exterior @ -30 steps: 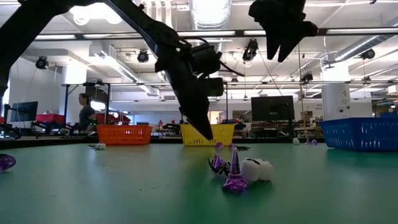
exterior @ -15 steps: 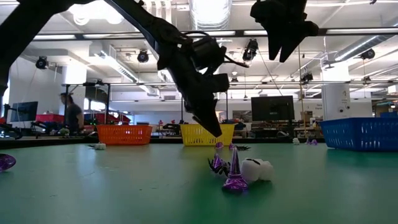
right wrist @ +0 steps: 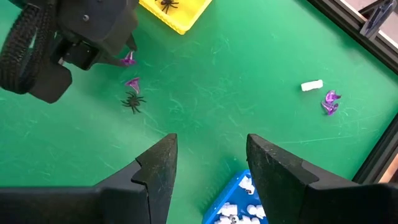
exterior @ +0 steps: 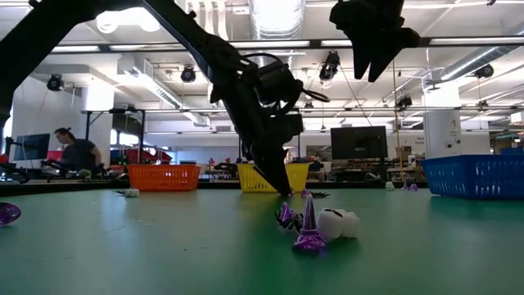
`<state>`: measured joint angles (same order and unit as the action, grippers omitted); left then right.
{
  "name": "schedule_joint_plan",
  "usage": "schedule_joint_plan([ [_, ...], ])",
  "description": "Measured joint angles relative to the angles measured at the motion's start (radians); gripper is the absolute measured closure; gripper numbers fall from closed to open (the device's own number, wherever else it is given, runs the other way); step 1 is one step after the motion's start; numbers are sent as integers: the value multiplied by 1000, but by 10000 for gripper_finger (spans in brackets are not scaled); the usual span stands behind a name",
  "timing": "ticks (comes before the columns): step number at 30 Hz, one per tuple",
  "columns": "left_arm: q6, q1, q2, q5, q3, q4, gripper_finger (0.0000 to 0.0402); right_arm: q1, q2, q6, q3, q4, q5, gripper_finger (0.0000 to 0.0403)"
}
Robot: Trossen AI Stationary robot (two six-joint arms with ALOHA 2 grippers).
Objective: Sort Halloween decoration
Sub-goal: Put the violet hat toy into the orange basket
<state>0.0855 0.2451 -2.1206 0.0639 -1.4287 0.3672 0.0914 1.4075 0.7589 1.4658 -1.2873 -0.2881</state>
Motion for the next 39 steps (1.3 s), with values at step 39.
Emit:
schedule_joint_plan([
  [39,36,0,42,58,3,28,401,0,0,-1,0,-17,3,218],
])
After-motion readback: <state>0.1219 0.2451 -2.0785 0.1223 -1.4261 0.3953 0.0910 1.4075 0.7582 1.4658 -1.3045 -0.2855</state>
